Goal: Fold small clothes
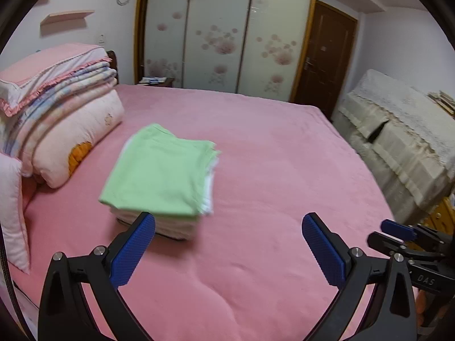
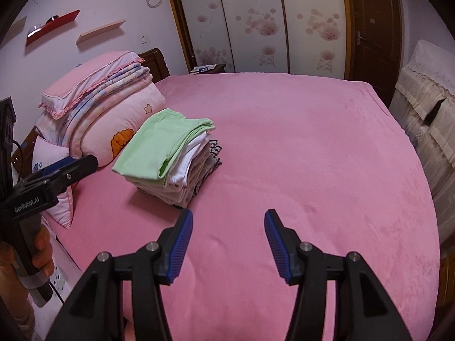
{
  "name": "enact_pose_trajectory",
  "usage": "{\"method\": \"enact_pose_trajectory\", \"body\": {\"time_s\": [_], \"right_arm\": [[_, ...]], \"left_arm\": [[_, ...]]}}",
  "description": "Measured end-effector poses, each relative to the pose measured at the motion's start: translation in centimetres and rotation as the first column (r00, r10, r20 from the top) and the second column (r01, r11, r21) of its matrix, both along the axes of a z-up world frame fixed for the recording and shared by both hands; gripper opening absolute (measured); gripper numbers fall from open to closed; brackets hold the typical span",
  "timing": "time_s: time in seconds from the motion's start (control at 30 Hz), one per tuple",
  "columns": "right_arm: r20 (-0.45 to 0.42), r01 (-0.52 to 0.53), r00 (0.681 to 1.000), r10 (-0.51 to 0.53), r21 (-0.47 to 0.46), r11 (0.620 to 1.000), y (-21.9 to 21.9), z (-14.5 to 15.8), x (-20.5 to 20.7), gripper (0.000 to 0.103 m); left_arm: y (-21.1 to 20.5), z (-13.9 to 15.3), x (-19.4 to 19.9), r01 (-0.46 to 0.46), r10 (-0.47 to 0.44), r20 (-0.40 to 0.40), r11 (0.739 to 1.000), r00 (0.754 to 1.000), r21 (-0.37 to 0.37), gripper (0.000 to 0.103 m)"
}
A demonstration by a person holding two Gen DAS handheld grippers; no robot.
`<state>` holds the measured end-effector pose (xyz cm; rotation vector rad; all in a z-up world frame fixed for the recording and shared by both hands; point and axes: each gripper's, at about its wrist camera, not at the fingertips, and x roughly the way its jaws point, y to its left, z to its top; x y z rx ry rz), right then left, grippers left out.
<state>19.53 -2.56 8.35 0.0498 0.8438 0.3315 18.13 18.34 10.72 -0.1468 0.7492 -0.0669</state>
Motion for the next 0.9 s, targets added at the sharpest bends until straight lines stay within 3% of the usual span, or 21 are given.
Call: {"method": "enact_pose_trajectory", "body": {"time_s": [0.27,0.47,0.57,0.67,0.77,0.9], "right_arm": [[0.011,0.043,0.999,-0.043,0.003,0.999,-3.7,0.4,-6.7,0.059],[0.027,0.153,0.988,-0.153,0.024,0.988,-6.2,0.0,-11.9,0.067],[0.043,0.194,0.98,-0.194,0.006,0.981,-6.8,-0.4,-14.2,0.072],[0.066,0.253,0.965,-0.252,-0.014,0.967,-7.3,-1.0,-16.0,0.08],[0.072,0.29,0.955,-0.287,-0.038,0.956,-8.0,-1.4,-17.2,0.081],[0.081,0.359,0.932,-0.354,-0.052,0.932,-8.9,-1.9,-17.9,0.081]], "left_arm": [[-5.0,0.1,-6.7,-0.007,0.007,0.009,0.999,1.0,0.043,0.103],[-7.5,-0.7,-10.7,-0.028,0.029,-0.044,1.0,0.999,0.008,0.103],[-9.4,-0.9,-12.7,0.02,-0.02,-0.038,1.0,0.999,0.014,0.103],[-10.9,-0.9,-14.4,0.016,-0.015,-0.015,0.998,1.0,0.057,0.103],[-12.3,-1.2,-15.2,-0.019,0.021,-0.015,0.991,1.0,0.135,0.103],[-12.3,-1.9,-15.5,-0.065,0.069,-0.031,0.989,0.997,0.13,0.103]]}}
